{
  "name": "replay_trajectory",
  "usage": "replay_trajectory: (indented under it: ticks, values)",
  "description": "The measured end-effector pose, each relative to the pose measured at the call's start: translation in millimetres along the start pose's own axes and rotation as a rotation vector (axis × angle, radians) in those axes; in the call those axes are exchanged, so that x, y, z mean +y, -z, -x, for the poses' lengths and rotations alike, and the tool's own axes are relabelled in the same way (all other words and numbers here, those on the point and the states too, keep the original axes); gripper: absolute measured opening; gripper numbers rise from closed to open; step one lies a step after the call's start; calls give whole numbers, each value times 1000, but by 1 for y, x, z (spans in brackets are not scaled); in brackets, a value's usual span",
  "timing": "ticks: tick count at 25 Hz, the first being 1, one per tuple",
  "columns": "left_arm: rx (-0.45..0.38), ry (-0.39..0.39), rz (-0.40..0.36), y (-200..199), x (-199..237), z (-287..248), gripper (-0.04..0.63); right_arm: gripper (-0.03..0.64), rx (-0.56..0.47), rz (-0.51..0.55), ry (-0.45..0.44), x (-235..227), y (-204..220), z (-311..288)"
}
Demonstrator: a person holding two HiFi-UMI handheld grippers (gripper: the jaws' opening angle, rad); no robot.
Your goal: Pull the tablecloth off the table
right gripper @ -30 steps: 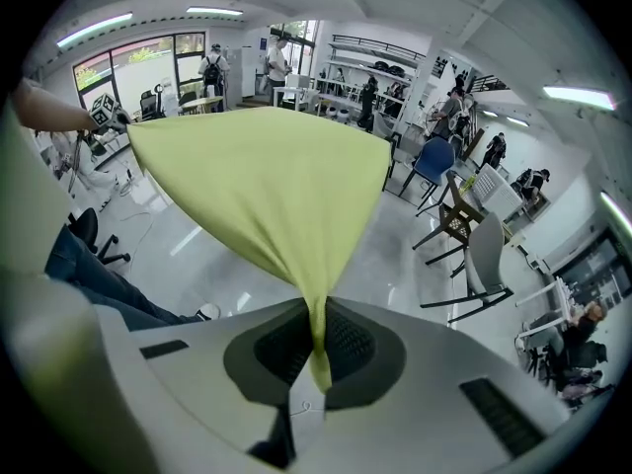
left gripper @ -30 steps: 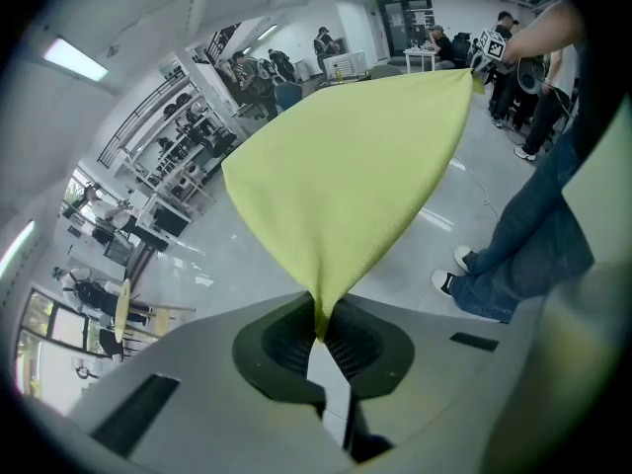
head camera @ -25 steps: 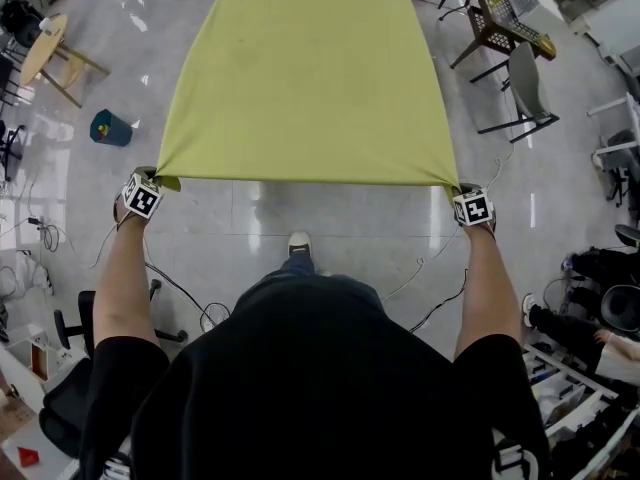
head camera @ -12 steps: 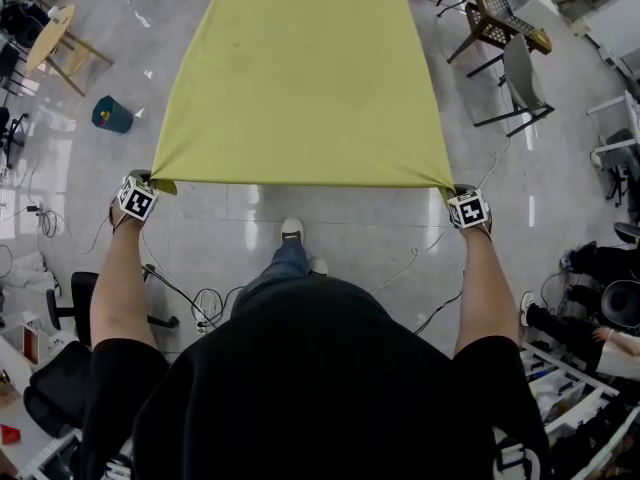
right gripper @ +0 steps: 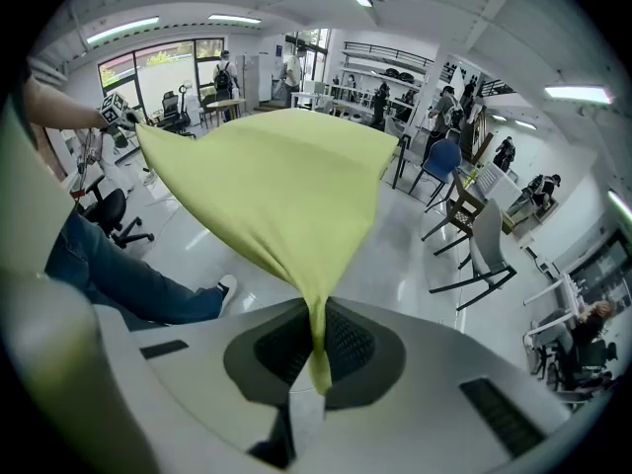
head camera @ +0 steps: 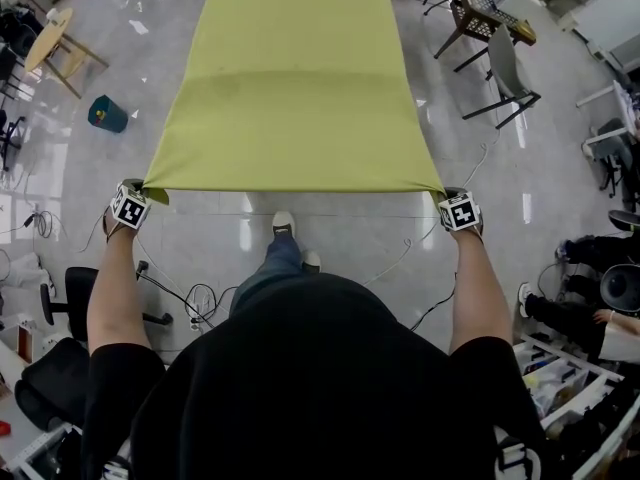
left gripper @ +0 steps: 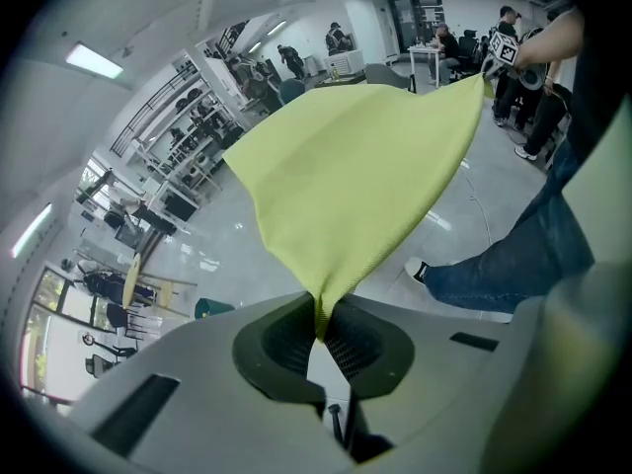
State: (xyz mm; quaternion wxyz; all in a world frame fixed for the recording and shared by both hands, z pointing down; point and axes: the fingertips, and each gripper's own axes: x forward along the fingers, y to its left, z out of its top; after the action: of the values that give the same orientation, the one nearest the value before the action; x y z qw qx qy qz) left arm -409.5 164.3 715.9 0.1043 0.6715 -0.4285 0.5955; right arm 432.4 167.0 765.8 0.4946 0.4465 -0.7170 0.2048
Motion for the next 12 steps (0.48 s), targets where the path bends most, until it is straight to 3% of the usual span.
replay_trajectory:
  ticks: [12]
  values:
    - [-22,-39,59,25,-31,49,23,18,-31,-17,-28,26,48,29]
